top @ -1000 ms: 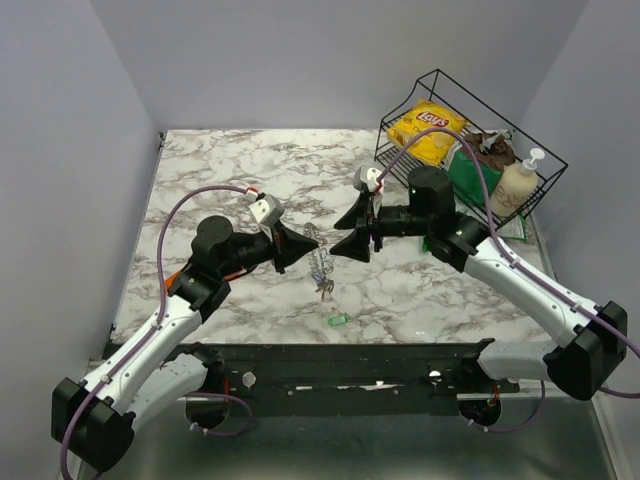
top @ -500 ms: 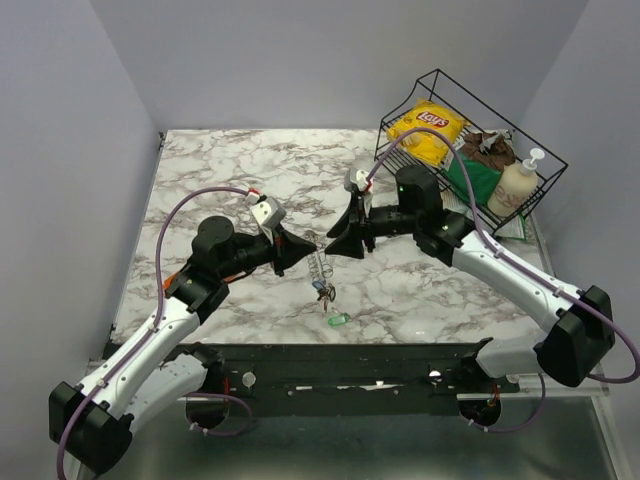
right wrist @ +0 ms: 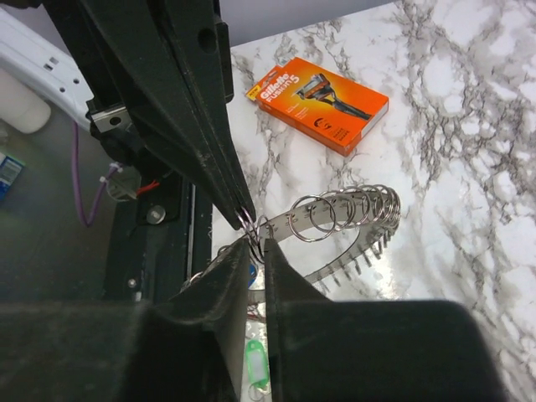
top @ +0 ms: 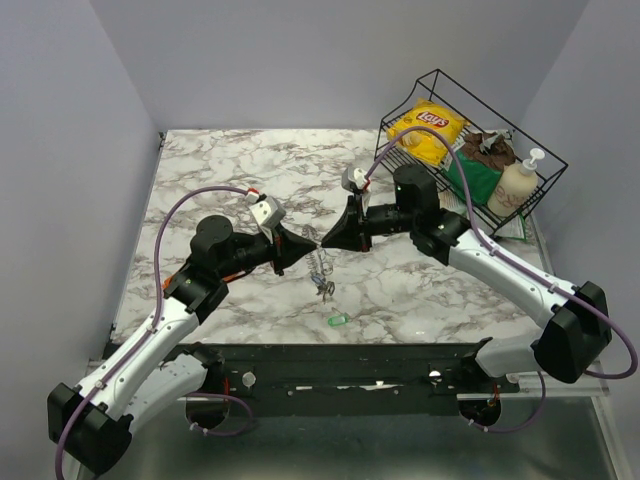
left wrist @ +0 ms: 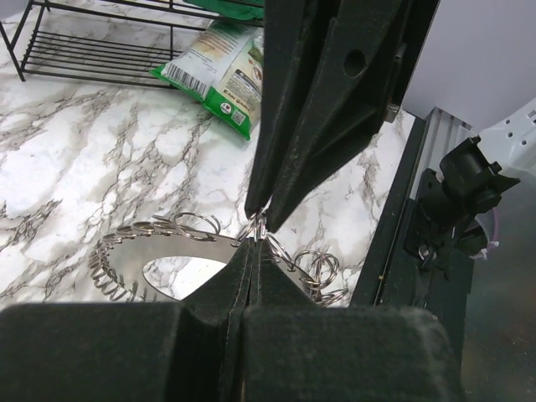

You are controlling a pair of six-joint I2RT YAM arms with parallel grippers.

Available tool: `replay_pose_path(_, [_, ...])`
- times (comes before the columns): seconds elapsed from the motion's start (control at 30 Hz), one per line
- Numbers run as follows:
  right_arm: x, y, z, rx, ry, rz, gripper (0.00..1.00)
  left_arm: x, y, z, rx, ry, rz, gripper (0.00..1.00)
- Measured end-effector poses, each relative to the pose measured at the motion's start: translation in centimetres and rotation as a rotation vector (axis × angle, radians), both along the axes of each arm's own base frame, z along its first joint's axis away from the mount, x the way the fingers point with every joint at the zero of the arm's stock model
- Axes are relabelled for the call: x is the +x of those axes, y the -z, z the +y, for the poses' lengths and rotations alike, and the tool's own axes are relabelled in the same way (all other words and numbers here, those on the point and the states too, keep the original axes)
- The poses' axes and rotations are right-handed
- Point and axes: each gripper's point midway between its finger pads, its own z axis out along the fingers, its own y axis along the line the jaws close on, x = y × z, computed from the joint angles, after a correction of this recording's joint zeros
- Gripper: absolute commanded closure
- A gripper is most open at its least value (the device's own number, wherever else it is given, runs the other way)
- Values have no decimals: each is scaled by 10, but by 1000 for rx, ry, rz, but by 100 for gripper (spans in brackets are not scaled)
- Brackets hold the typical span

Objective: Put the keys on the keyring

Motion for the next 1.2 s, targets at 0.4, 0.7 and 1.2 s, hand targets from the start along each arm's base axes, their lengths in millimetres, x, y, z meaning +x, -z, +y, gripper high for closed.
replay_pose_path(0.4, [-3,-5,-1,12,-15,-27,98,4,-3,3,1,-36,-7,100])
replay_pose_path(0.7, [-6,-10,-4,23,-20,-62,99,9,-5,6,-6,-91,4,100])
replay_pose_path(1.2, [-8,-15,-7,31,-12,-75,99,5,-12,7,-29,-83,-6,100])
